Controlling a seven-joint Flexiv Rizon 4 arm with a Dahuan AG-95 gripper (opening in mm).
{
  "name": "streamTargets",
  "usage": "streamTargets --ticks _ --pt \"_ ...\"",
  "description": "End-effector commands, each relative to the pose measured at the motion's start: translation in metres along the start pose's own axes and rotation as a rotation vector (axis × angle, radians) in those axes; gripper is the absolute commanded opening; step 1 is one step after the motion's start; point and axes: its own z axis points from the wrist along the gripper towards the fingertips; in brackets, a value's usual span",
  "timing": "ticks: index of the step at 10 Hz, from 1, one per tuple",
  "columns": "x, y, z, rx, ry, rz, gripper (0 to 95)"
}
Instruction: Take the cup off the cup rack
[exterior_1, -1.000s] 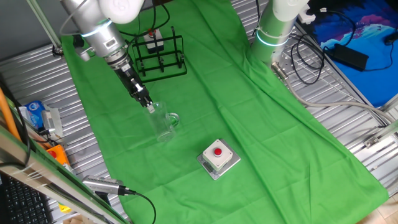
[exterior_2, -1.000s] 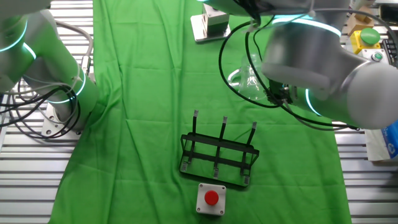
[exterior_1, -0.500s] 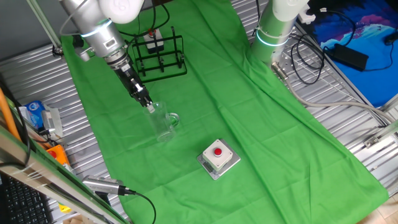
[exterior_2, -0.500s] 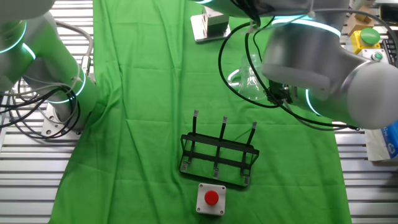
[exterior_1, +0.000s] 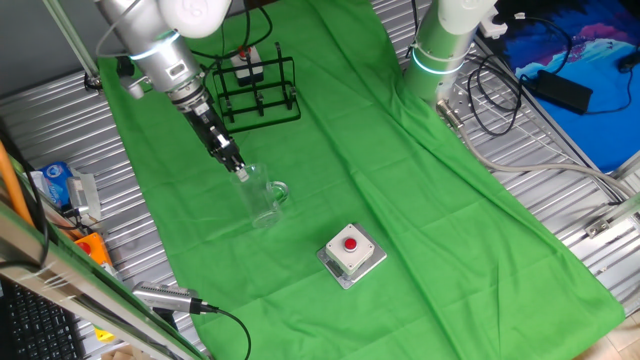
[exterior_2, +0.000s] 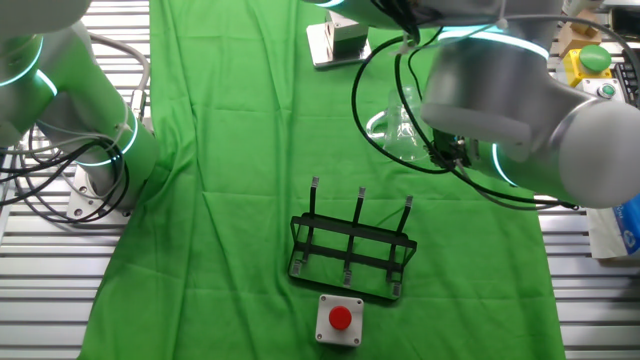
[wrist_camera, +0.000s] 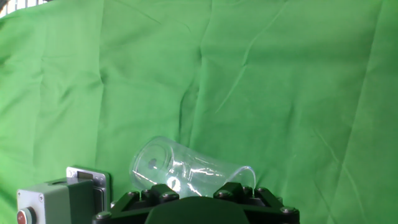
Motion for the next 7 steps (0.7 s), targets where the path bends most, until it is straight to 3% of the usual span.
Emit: streamTargets --ticks 1,3,4,5,7 --pt "0.000 0.000 0.000 0.000 0.000 0.000 57.0" --pt "0.000 0.000 0.000 0.000 0.000 0.000 57.0" --pt "-0.005 0.012 -0.013 0.459 0.166 -0.269 57.0" --pt "-0.006 0.016 -0.017 0.489 0.180 -0.277 57.0" --pt "-0.008 0.018 -0.020 0.480 0.184 -0.280 57.0"
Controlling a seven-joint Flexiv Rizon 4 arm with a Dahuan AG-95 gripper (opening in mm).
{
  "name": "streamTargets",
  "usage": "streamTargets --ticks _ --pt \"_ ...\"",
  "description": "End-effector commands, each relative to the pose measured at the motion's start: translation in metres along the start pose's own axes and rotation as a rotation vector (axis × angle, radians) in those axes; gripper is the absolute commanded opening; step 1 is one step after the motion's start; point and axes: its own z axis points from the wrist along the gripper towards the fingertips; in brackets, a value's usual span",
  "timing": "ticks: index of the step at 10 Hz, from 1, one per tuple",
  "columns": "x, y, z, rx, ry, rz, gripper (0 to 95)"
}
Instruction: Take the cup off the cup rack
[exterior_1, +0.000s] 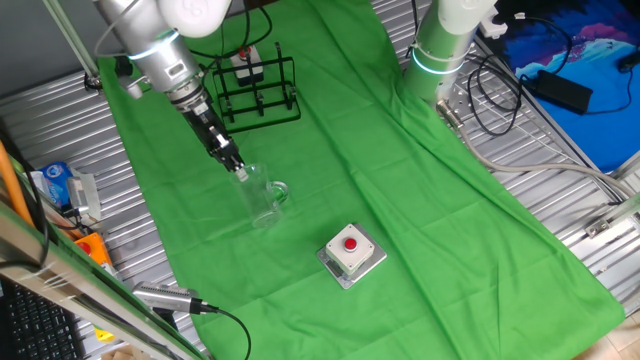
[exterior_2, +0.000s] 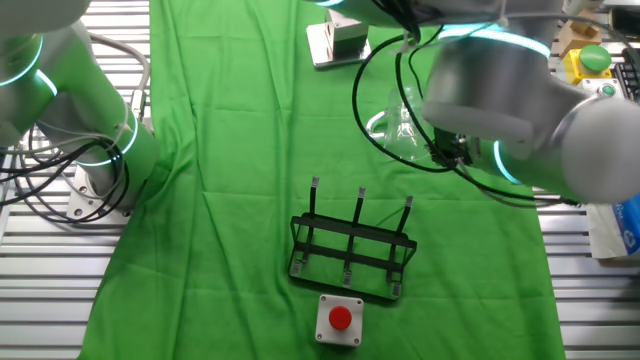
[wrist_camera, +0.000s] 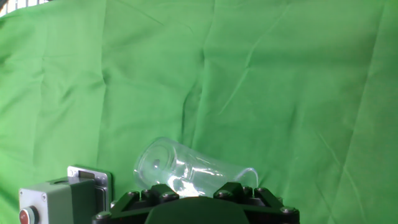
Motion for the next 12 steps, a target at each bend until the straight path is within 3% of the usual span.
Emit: streamTargets --ticks 1,2,4,5,8,10,11,12 --pt "-0.006 0.010 -0.013 0.442 0.170 -0.263 57.0" --pt "-0.006 0.011 -0.014 0.429 0.162 -0.257 57.0" --pt "-0.006 0.011 -0.014 0.332 0.122 -0.208 57.0" --pt "-0.006 0.011 -0.014 0.299 0.107 -0.187 57.0" --pt "-0.003 0.007 -0.014 0.236 0.081 -0.141 57.0" --pt "0.000 0.000 -0.009 0.127 0.041 -0.080 57.0" --pt "-0.002 -0.004 -0.007 0.103 0.035 -0.069 57.0" --pt "-0.003 -0.008 -0.004 0.054 0.033 -0.052 57.0"
